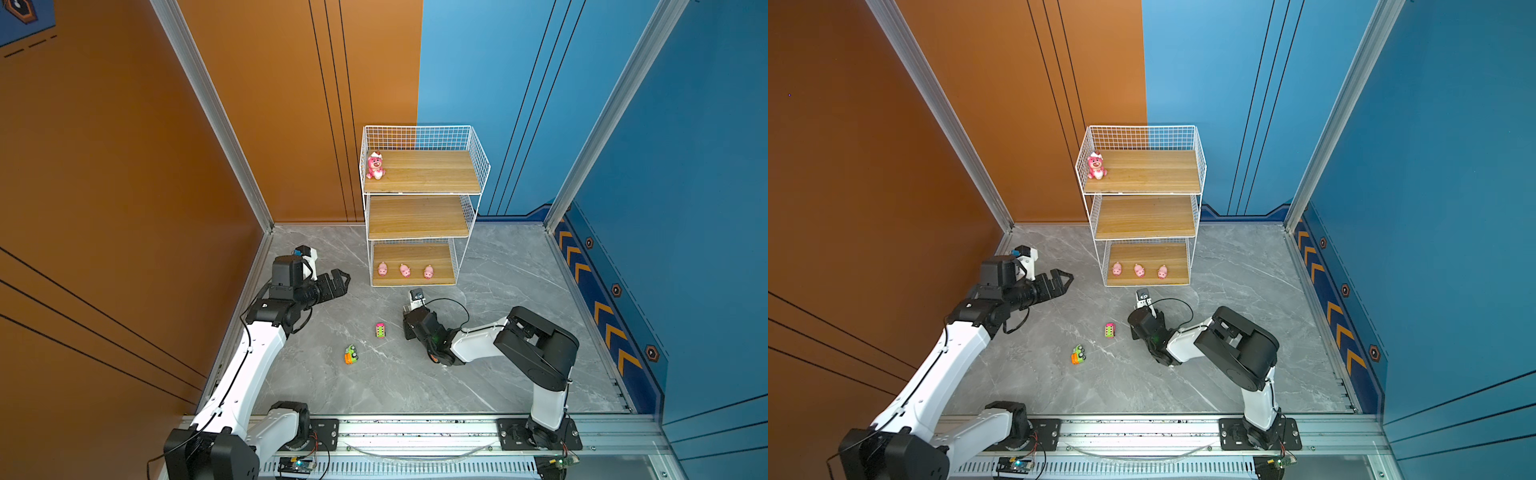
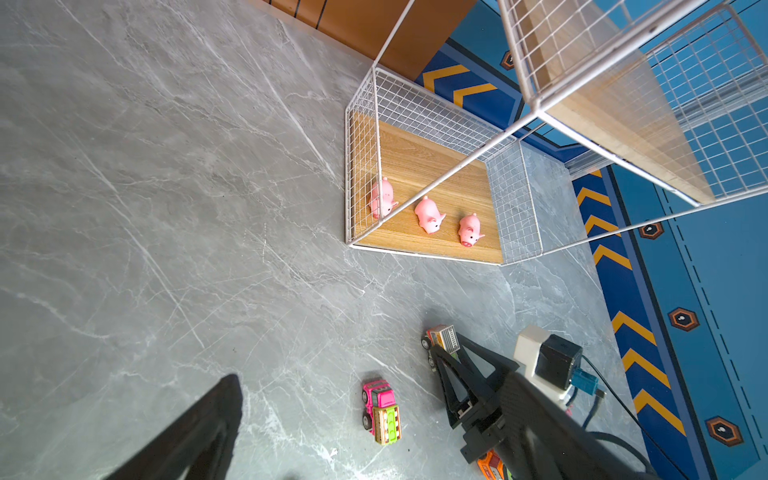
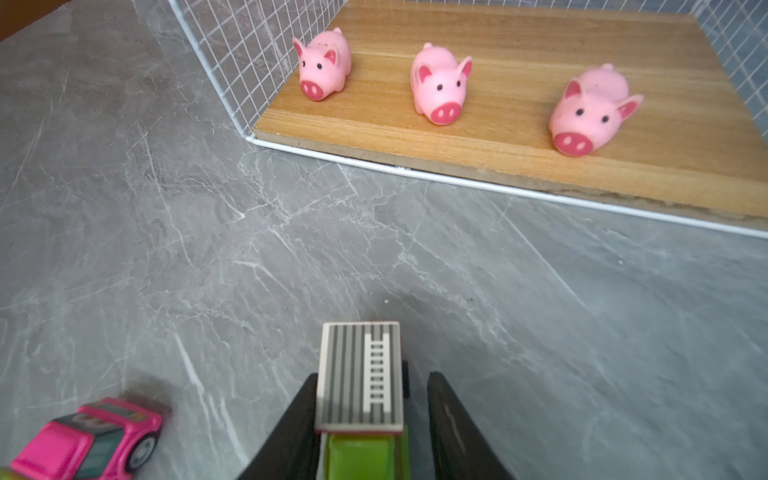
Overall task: Place and organize the plastic toys onto the shelf
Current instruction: 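Lift the fire truck and carry it toward the shelf with the right gripper, then raise the fire truck up to the shelf's middle tier with the right gripper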
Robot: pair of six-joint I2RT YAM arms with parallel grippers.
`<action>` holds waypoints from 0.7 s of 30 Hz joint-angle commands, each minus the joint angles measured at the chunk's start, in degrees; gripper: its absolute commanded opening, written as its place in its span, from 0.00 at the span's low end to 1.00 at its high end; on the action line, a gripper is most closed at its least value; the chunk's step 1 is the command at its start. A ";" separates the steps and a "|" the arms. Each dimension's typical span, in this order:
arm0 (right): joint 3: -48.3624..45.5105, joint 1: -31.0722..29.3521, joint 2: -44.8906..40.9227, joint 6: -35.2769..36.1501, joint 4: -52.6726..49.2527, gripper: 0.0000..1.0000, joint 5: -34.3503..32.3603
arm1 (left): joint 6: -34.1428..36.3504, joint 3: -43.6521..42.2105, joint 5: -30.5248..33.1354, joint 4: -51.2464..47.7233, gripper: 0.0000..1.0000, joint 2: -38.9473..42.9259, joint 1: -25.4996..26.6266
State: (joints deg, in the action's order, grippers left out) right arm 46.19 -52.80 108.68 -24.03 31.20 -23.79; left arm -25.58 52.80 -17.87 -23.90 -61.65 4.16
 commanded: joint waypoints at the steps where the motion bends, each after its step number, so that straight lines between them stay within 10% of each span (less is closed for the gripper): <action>1: 1.78 0.32 1.01 0.34 0.29 0.34 0.40 | -0.51 -0.50 -1.40 0.34 0.98 -0.52 -0.56; 21: 2.37 -0.11 -16.83 2.48 -13.53 0.24 0.39 | -0.86 -0.55 -1.64 0.35 0.98 -1.08 -1.00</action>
State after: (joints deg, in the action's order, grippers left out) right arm 47.09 -52.82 95.94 -23.05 23.57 -22.59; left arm -26.11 52.80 -18.28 -23.75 -62.37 3.64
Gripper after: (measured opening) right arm 0.283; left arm 0.981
